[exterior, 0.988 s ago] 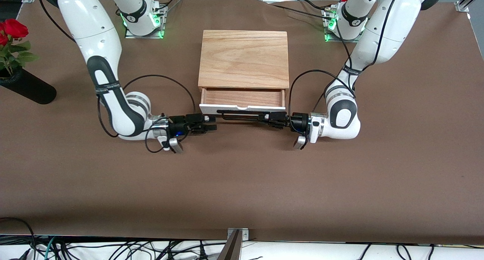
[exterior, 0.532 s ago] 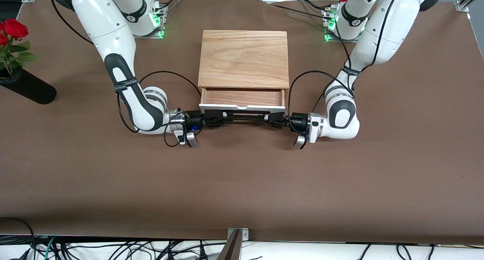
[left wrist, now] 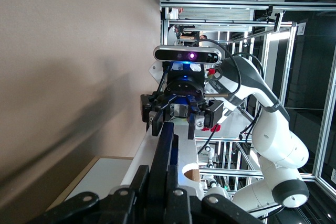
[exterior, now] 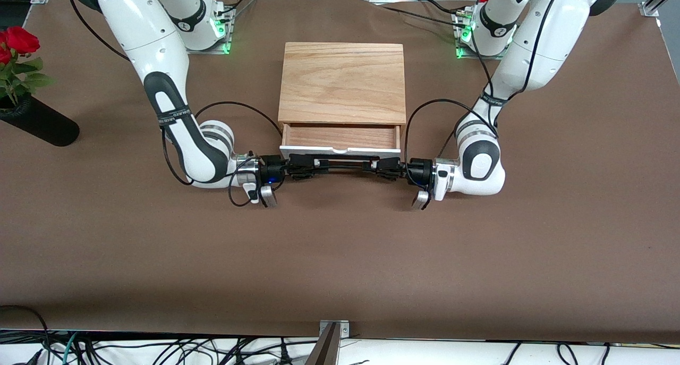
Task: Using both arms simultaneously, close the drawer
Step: 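Push the white drawer into the box with both grippers together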
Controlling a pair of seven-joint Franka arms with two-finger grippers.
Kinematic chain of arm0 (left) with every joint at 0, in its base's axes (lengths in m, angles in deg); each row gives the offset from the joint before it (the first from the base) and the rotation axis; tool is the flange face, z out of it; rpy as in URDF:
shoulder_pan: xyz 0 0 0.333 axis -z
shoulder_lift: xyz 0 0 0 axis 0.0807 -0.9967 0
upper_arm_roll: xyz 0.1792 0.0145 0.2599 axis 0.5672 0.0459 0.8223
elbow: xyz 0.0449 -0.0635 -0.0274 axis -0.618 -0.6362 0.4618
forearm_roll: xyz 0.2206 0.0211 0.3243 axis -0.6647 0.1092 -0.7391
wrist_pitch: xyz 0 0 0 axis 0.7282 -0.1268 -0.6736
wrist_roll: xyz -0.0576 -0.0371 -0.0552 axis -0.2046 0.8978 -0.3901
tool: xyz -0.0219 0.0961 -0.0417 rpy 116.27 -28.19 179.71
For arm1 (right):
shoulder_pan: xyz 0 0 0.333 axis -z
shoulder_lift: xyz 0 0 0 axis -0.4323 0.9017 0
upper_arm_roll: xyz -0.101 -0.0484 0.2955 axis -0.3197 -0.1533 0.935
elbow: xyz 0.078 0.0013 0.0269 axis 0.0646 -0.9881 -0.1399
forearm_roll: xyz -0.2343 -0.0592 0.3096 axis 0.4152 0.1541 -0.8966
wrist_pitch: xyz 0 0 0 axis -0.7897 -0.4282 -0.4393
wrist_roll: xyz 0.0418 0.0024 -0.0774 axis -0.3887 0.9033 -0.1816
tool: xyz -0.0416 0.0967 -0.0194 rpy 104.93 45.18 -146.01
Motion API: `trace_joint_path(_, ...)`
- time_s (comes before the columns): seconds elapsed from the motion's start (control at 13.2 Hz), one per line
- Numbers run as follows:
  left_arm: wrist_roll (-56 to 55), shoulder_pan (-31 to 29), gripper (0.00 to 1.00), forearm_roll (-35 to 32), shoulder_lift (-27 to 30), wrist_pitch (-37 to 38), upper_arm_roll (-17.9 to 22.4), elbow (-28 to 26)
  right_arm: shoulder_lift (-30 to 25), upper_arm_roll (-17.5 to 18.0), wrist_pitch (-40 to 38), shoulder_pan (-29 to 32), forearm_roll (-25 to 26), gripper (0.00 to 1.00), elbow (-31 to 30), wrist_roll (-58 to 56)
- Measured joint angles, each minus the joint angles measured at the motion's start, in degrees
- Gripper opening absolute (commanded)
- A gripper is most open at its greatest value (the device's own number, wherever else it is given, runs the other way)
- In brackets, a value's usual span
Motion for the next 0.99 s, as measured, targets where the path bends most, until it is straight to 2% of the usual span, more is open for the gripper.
trace_joint_path(0.38, 0.01, 0.00, 0.00, 0.00, 0.00, 0.00, 0.00, 0.00, 0.00, -0.13, -0.05, 0.43, 1.00, 0.30, -0.32, -0.89)
trace_joint_path(0.61, 0.01, 0.00, 0.00, 0.00, 0.00, 0.00, 0.00, 0.00, -0.04, -0.13, -0.18, 0.64, 1.07, 0.30, -1.34, -2.70)
trace_joint_path(0.76, 0.01, 0.00, 0.00, 0.00, 0.00, 0.01, 0.00, 0.00, -0.33, -0.13, -0.62, 0.81, 1.07, 0.24, -1.99, -3.51)
trace_joint_path(0.99, 0.06, -0.02, 0.00, 0.00, -0.02, 0.35, 0.03, -0.01, -1.51, -0.10, -1.10, 0.97, 1.08, 0.07, -3.32, -4.11)
